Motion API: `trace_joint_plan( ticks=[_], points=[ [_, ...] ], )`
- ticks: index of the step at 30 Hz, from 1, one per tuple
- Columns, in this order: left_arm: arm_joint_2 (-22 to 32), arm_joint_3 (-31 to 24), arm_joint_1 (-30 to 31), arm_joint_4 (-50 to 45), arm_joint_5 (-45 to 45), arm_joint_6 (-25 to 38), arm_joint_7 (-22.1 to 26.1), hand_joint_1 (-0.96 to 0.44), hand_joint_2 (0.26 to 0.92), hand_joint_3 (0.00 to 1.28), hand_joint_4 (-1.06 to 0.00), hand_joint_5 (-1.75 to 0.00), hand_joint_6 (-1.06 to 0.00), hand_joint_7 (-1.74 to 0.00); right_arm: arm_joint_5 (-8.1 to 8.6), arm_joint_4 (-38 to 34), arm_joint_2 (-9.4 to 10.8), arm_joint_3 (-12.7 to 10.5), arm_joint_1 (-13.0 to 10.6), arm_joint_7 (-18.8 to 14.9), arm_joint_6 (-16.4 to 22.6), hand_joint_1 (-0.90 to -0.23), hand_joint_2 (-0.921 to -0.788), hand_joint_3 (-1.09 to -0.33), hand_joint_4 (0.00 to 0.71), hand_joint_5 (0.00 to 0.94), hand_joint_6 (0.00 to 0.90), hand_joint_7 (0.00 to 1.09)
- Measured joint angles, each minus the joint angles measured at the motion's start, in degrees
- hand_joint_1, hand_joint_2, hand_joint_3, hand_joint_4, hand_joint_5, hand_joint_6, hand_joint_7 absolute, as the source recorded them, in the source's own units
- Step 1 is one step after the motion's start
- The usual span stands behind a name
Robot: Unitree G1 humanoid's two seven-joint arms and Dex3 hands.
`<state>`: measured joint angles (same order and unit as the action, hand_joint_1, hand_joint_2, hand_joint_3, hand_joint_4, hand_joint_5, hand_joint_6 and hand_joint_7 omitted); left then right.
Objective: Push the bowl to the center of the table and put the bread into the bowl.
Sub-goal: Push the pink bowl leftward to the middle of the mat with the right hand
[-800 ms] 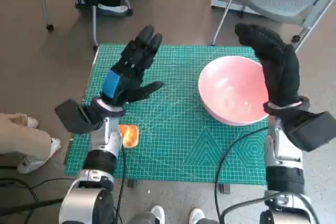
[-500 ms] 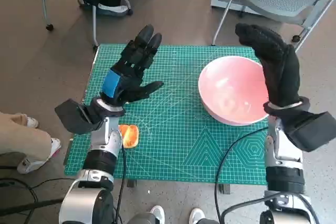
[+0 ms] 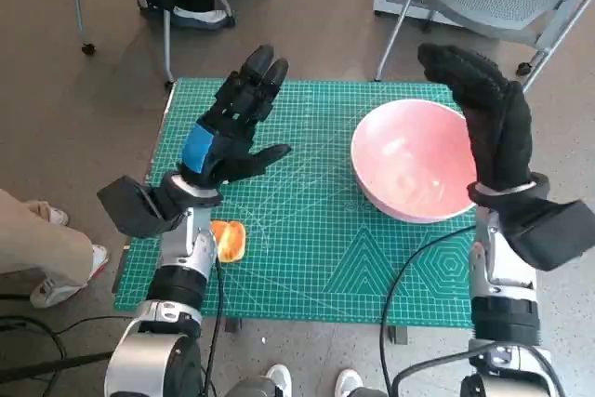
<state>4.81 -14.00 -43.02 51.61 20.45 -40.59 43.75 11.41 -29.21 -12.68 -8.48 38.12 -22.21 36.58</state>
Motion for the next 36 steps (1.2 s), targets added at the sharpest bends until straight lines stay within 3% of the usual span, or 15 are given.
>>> trace_joint_plan(
  ticks=[5, 13, 25, 36],
  points=[
    [0.01, -0.01, 0.24, -0.14, 0.00, 0.00, 0.00, -0.22, 0.921, 0.19, -0.09, -0.01, -0.18, 0.00, 0.31, -1.22, -0.74, -0.98, 0.03, -0.17, 0.99, -0.712, -0.921, -0.807, 0.175, 0.000, 0.031, 0.43],
    [0.04, -0.02, 0.58, -0.33, 0.00, 0.00, -0.05, -0.22, 0.921, 0.19, -0.10, 0.00, -0.19, 0.00, 2.29, -7.53, -3.06, -3.96, 0.70, -1.13, 2.57, -0.713, -0.921, -0.835, 0.155, 0.000, 0.034, 0.42],
    [0.18, -0.04, 0.63, -0.64, 0.00, 0.02, -0.35, -0.23, 0.921, 0.19, -0.10, 0.00, -0.19, 0.00, 2.95, -25.48, -6.38, -9.18, 6.13, -0.05, 6.49, -0.674, -0.921, -0.890, 0.150, 0.000, 0.047, 0.38],
    [0.35, -0.10, 0.71, -0.96, 0.29, 0.54, -0.07, -0.23, 0.921, 0.19, -0.10, 0.00, -0.19, 0.00, 2.85, -37.98, -7.55, -11.27, 9.49, 2.14, 2.89, -0.678, -0.921, -0.889, 0.123, 0.002, 0.076, 0.32]
  ],
)
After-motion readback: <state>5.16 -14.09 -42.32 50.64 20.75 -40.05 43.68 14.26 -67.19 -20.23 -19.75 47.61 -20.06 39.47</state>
